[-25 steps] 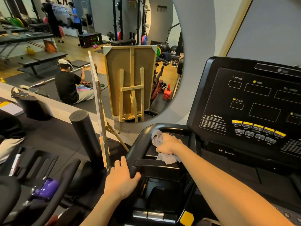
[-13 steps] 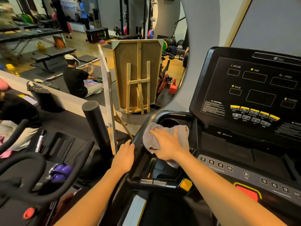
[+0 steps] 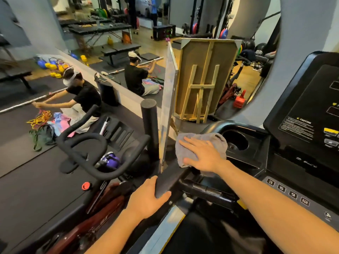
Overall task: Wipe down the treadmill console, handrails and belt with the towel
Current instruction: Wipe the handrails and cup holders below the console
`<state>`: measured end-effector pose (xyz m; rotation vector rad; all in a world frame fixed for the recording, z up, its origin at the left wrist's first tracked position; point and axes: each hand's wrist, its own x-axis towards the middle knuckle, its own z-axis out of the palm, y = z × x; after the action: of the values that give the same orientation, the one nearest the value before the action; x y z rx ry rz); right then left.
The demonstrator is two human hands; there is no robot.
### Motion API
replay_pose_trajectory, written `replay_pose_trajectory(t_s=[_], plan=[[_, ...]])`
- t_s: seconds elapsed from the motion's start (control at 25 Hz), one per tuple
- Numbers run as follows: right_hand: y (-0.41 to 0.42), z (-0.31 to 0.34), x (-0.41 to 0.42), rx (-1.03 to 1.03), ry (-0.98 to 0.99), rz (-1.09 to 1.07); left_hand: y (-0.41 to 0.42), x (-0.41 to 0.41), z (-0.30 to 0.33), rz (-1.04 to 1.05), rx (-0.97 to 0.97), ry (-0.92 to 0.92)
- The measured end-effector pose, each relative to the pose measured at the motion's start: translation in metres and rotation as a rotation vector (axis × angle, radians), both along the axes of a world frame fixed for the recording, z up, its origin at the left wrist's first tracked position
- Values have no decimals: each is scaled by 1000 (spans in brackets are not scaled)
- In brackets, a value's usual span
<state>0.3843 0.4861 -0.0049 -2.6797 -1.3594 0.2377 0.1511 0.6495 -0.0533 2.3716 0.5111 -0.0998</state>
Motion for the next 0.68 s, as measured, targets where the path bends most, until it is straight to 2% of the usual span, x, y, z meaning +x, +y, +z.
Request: replay_pose_trajectory(t_s=[0.12, 0.24, 0.48, 0.56, 0.68], plan=[[6, 7, 6, -65, -110, 17, -5, -12, 1, 59, 87, 37], [13, -2, 0, -20, -217, 79, -13, -23, 3, 131, 154, 62], [-4, -1, 2, -1, -189, 207, -24, -27, 6, 193, 231, 90], [-23, 1, 8, -33, -238, 263, -26, -24, 7, 191, 252, 88], [-61, 3, 20, -51, -264, 174, -26, -24, 6, 195, 259, 80]])
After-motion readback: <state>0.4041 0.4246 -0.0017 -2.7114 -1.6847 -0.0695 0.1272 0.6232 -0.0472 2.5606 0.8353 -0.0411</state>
